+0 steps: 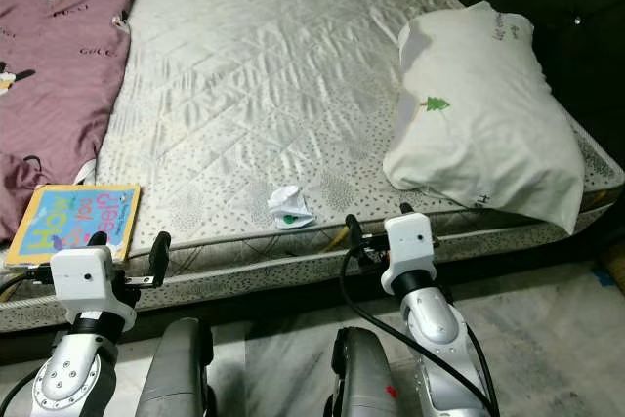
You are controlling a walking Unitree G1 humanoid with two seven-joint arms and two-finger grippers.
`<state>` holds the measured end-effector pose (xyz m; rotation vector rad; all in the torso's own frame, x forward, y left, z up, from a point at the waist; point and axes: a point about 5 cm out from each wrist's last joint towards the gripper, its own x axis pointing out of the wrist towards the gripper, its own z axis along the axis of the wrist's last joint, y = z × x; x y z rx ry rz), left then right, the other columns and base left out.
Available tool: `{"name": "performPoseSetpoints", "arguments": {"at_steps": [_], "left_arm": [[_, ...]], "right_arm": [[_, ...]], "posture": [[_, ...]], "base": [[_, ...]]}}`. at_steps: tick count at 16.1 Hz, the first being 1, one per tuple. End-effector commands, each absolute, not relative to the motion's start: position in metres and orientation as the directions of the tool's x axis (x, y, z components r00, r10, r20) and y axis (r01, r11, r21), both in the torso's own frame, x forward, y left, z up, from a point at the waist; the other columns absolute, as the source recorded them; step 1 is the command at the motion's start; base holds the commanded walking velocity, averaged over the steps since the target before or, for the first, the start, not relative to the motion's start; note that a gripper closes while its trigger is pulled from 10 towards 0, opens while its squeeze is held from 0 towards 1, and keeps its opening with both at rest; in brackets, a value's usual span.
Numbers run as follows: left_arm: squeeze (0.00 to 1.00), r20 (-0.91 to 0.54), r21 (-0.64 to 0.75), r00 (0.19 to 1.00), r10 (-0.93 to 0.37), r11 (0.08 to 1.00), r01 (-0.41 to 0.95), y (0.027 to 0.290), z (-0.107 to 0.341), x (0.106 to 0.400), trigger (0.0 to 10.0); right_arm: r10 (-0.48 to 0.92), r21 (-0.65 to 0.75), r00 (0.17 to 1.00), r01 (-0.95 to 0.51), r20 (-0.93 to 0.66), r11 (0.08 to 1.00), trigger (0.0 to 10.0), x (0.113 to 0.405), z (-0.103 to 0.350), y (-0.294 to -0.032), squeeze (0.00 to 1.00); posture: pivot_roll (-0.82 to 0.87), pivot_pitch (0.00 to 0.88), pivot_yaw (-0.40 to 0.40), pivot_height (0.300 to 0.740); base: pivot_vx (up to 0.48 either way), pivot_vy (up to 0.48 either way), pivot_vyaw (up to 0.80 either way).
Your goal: Clean up the room
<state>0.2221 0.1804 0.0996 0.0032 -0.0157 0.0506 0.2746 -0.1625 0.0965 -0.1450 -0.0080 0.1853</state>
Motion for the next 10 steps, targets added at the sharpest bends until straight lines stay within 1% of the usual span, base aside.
{"name": "performPoseSetpoints", "arguments": {"at_steps": [1,6,10], "left_arm": [[0.00,-0.006,0.010,0.999,0.054,0.999,-0.054,0.1840,0.0960,0.2202,10.0],[0.00,-0.007,0.011,0.999,0.051,0.999,-0.051,0.1839,0.0960,0.2207,10.0],[0.00,-0.007,0.011,0.999,0.051,0.999,-0.051,0.1839,0.0961,0.2210,10.0]], "right_arm": [[0.186,-0.165,0.982,-0.185,-0.007,0.969,10.0,0.2745,0.0961,-0.1616,0.00],[0.182,-0.151,0.983,-0.181,-0.004,0.972,10.0,0.2757,0.0957,-0.1610,0.00],[0.176,-0.144,0.984,-0.175,-0.004,0.974,10.0,0.2759,0.0953,-0.1612,0.00]], "posture": [[0.10,0.189,-0.029,0.581],[0.10,0.190,-0.027,0.581],[0.10,0.190,-0.027,0.581]], "base": [[0.000,0.000,0.77],[0.000,0.000,0.73],[0.000,0.000,0.00]]}}
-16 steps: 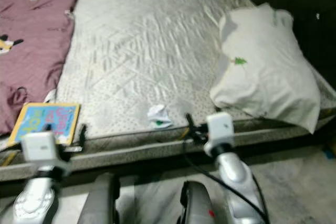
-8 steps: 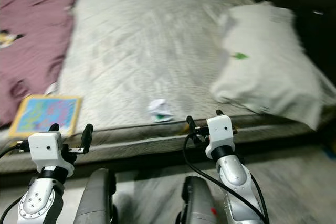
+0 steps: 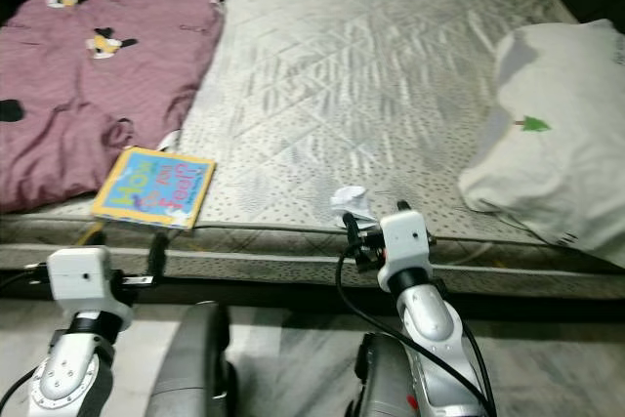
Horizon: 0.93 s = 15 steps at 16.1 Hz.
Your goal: Clean up the room
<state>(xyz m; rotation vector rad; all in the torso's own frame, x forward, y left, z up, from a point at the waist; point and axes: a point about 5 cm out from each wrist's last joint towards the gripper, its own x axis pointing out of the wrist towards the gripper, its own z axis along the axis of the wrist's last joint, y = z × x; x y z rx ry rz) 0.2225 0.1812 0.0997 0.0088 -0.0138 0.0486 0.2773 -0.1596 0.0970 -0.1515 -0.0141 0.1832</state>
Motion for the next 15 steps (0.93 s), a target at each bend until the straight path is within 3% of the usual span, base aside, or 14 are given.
{"name": "performPoseSetpoints", "arguments": {"at_steps": [1,13,15], "left_arm": [[0.00,-0.005,0.011,0.999,0.049,0.999,-0.048,0.1837,0.0963,0.2212,10.0],[0.00,-0.009,0.011,0.999,0.045,0.999,-0.045,0.1827,0.0957,0.2209,10.0],[0.00,-0.005,0.003,0.999,0.044,0.999,-0.044,0.1819,0.0954,0.2207,10.0]], "right_arm": [[0.176,-0.143,0.984,-0.174,-0.003,0.974,10.0,0.2760,0.0953,-0.1612,0.00],[0.177,-0.140,0.984,-0.176,-0.005,0.974,10.0,0.2765,0.0945,-0.1618,0.00],[0.178,-0.136,0.984,-0.178,-0.007,0.975,10.0,0.2763,0.0936,-0.1617,0.00]], "posture": [[0.10,0.190,-0.027,0.581],[0.10,0.190,-0.027,0.581],[0.10,0.186,-0.028,0.581]], "base": [[0.262,0.000,0.00],[0.391,0.000,0.00],[0.000,0.000,0.00]]}}
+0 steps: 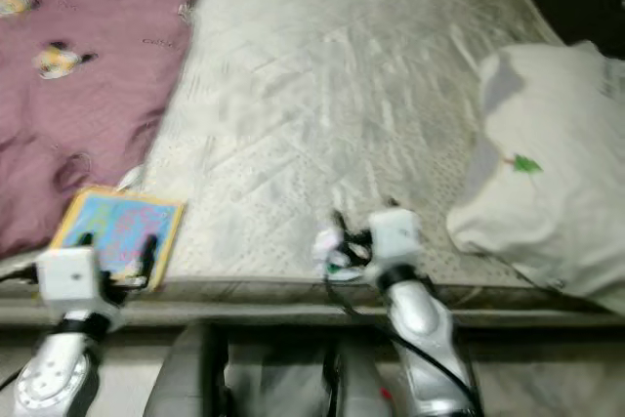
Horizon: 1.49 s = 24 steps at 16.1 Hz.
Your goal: Clean up the room
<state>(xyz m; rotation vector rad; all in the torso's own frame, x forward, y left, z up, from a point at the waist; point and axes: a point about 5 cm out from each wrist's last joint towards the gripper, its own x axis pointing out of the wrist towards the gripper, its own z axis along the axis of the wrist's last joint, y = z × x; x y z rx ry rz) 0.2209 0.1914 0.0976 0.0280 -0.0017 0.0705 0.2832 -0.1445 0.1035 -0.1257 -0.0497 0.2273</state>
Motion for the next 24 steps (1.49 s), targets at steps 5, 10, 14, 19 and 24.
{"name": "performPoseSetpoints", "arguments": {"at_steps": [5,10,14,19,24], "left_arm": [[0.00,-0.020,0.006,0.999,0.050,0.999,-0.049,0.182,0.093,0.220,10.0],[0.00,-0.021,0.007,0.998,0.055,0.998,-0.054,0.183,0.092,0.221,10.0],[0.00,-0.016,0.014,0.997,0.069,0.998,-0.069,0.184,0.094,0.221,10.0],[0.00,0.009,0.037,0.993,0.116,0.993,-0.116,0.190,0.099,0.219,10.0],[0.00,-0.014,0.071,0.990,0.138,0.988,-0.137,0.204,0.099,0.203,10.0]], "right_arm": [[0.189,-0.126,0.982,-0.188,-0.008,0.974,10.0,0.276,0.092,-0.161,0.00],[0.197,-0.126,0.980,-0.197,-0.012,0.972,10.0,0.276,0.091,-0.161,0.00],[0.206,-0.118,0.979,-0.206,-0.009,0.972,10.0,0.276,0.091,-0.160,0.00],[0.433,-0.082,0.897,-0.440,-0.095,0.894,10.0,0.295,0.095,-0.147,0.00],[0.632,-0.052,0.760,-0.645,-0.154,0.763,10.0,0.299,0.097,-0.117,0.00]], "posture": [[0.11,0.179,-0.028,0.577],[0.11,0.180,-0.027,0.527],[0.11,0.193,-0.028,0.498],[0.11,0.205,-0.030,0.498],[0.15,0.209,-0.033,0.498]], "base": [[0.000,0.000,0.00],[0.000,0.000,0.00],[0.000,0.000,0.00],[0.000,0.000,0.00],[0.000,0.000,0.00]]}}
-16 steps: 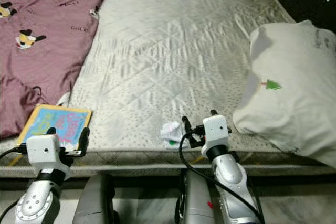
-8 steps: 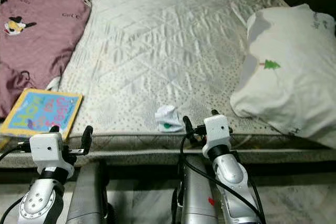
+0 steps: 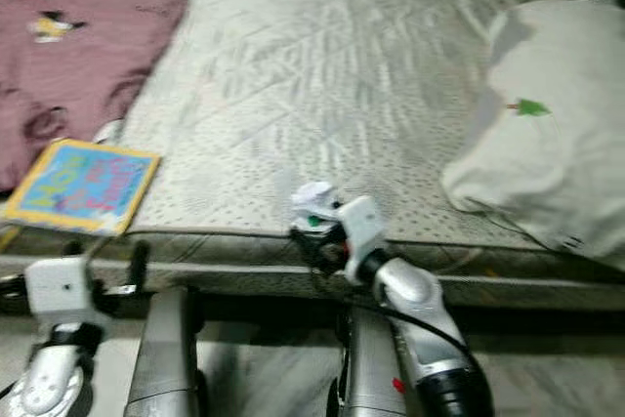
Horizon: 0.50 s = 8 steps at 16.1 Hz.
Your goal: Clean up the room
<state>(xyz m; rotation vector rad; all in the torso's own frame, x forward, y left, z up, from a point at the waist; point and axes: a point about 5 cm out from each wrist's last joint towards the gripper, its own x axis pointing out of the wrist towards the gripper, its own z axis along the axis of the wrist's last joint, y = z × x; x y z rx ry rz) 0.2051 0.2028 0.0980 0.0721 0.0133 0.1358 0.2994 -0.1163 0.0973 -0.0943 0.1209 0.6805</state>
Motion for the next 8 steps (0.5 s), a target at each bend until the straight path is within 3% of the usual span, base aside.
{"name": "performPoseSetpoints", "arguments": {"at_steps": [1,6,8], "left_arm": [[0.00,-0.021,0.081,0.989,0.147,0.986,-0.145,0.207,0.098,0.201,10.0],[0.00,-0.019,0.089,0.987,0.158,0.984,-0.156,0.207,0.100,0.198,10.0],[0.00,-0.021,0.089,0.987,0.157,0.984,-0.155,0.207,0.101,0.198,10.0]], "right_arm": [[0.641,-0.057,0.752,-0.654,-0.153,0.754,10.0,0.300,0.095,-0.111,0.00],[0.618,-0.102,0.778,-0.628,-0.112,0.772,10.0,0.311,0.101,-0.097,0.00],[0.565,-0.181,0.811,-0.585,-0.151,0.791,10.0,0.320,0.097,-0.100,0.00]], "posture": [[0.18,0.212,-0.032,0.498],[0.20,0.216,-0.033,0.498],[0.20,0.224,-0.036,0.498]], "base": [[0.000,0.000,0.00],[0.000,0.000,0.00],[0.000,0.000,0.00]]}}
